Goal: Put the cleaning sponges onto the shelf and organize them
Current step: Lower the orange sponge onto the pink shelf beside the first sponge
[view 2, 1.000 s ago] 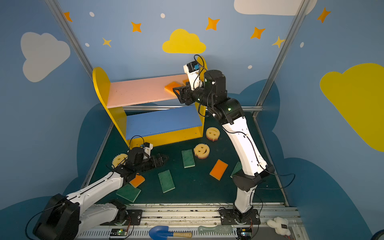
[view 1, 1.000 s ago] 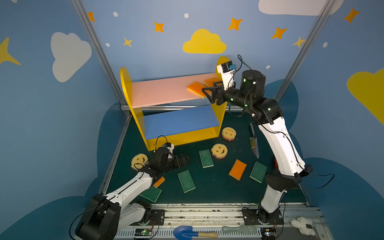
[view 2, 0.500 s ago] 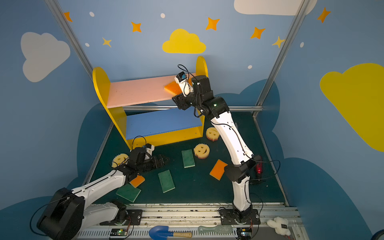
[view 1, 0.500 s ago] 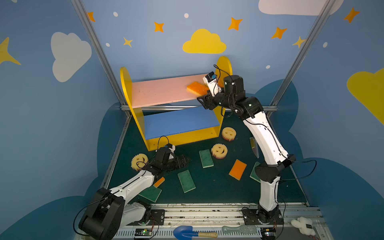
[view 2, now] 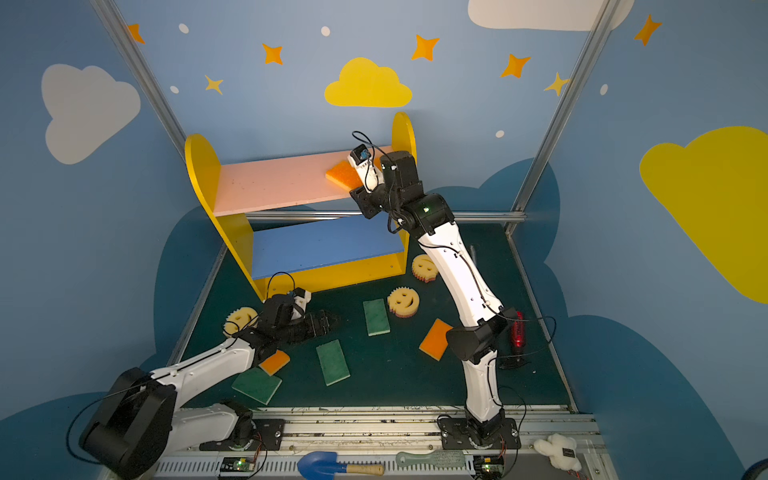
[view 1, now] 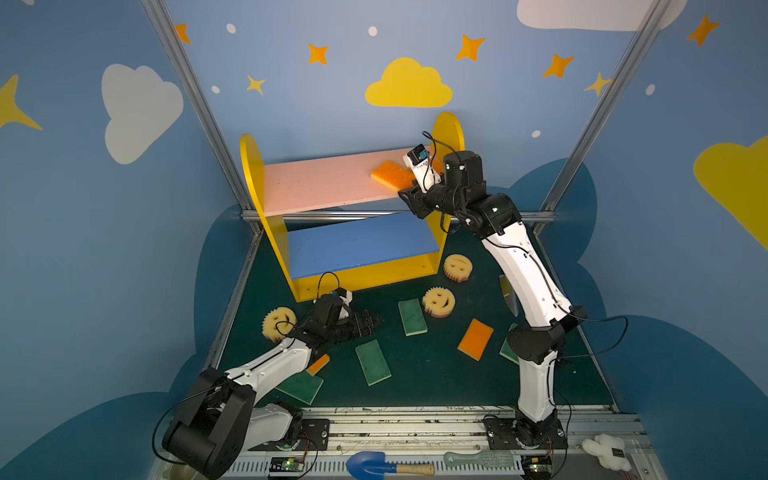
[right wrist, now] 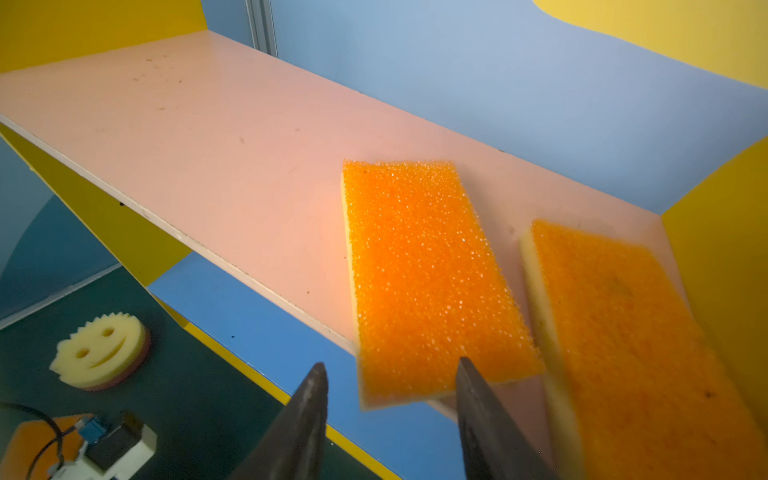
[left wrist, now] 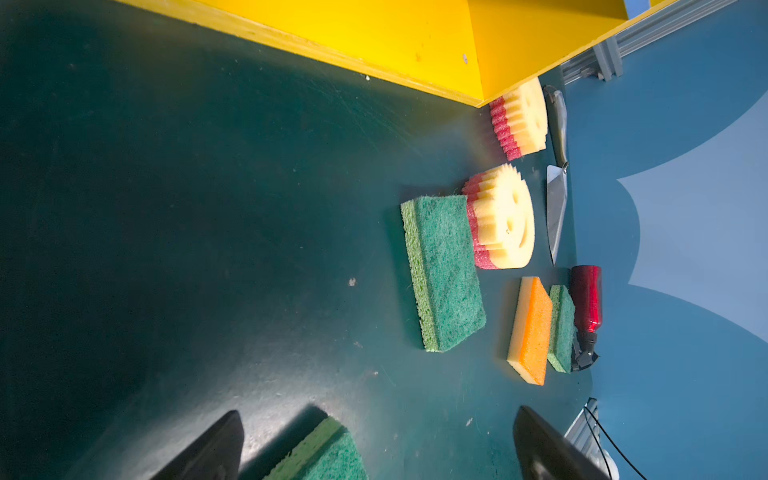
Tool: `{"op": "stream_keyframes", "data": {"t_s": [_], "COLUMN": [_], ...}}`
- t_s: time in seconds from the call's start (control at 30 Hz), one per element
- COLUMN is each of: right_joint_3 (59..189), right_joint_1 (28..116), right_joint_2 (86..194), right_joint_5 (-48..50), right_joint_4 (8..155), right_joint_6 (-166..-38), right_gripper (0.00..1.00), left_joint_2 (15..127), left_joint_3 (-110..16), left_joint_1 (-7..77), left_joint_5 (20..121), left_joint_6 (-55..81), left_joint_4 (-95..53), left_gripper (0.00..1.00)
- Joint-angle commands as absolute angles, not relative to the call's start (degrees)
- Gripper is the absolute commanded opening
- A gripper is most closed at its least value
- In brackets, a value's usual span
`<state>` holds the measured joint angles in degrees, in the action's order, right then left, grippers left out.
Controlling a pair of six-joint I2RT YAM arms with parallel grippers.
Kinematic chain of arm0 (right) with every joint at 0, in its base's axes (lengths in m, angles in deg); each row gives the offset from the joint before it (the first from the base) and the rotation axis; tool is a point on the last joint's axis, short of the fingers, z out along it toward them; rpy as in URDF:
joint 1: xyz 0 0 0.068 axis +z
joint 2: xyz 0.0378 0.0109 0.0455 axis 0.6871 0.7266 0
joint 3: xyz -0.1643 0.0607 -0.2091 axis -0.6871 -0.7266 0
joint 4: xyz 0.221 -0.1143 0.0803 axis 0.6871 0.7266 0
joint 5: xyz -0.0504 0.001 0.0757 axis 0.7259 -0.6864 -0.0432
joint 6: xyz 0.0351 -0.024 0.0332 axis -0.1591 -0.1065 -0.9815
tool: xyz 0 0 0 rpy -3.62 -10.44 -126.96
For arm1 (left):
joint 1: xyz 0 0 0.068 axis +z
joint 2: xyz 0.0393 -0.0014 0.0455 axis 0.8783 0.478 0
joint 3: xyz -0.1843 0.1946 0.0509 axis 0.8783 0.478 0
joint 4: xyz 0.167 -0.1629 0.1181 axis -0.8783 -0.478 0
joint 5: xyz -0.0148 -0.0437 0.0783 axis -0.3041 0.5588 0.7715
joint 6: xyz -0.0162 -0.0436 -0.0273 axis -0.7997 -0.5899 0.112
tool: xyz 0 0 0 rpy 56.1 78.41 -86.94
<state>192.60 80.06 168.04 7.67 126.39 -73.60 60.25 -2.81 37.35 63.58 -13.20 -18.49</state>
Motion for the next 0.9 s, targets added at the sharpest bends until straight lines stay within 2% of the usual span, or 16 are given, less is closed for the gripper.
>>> {"op": "stream_keyframes", "data": {"t_s": [0.0,0.2,0.5,0.57,0.67,0.77,0.87], "right_joint_3": [192.6,190.2,188.7,188.4,188.5,188.6,188.7], "right_joint_1": [81.0,82.2,84.7,85.1,85.5,85.6,85.6], "right_joint_2": [168.9,167.7,165.9,165.5,165.0,164.5,164.1], "right_joint_5": [8.2,9.0,9.5,9.5,9.6,9.6,9.8], "right_joint_4": [126.6,125.0,124.4,124.2,123.7,123.4,123.4], "right_joint_6": [-72.8,-72.1,-71.7,-71.7,-71.7,-71.3,-70.3], "right_gripper": [0.41,0.29,0.28,0.34,0.52,0.60,0.63], "left_joint_2": [60.4,60.3,59.9,59.7,59.5,59.3,59.3], "left_joint_3": [-4.0,-3.6,-3.3,-3.3,-3.2,-3.1,-3.1], "left_joint_1": [37.5,37.5,37.5,37.5,37.5,37.5,37.5], "left_joint_5": [62.5,62.4,62.3,62.3,62.2,62.1,62.1], "left_joint_6": [-12.3,-12.5,-12.8,-12.9,-12.9,-12.9,-12.9], "left_joint_4": [-17.5,-17.4,-17.3,-17.4,-17.5,-17.5,-17.5], "left_gripper": [1.00,0.99,0.99,0.99,0.99,0.99,0.99]}}
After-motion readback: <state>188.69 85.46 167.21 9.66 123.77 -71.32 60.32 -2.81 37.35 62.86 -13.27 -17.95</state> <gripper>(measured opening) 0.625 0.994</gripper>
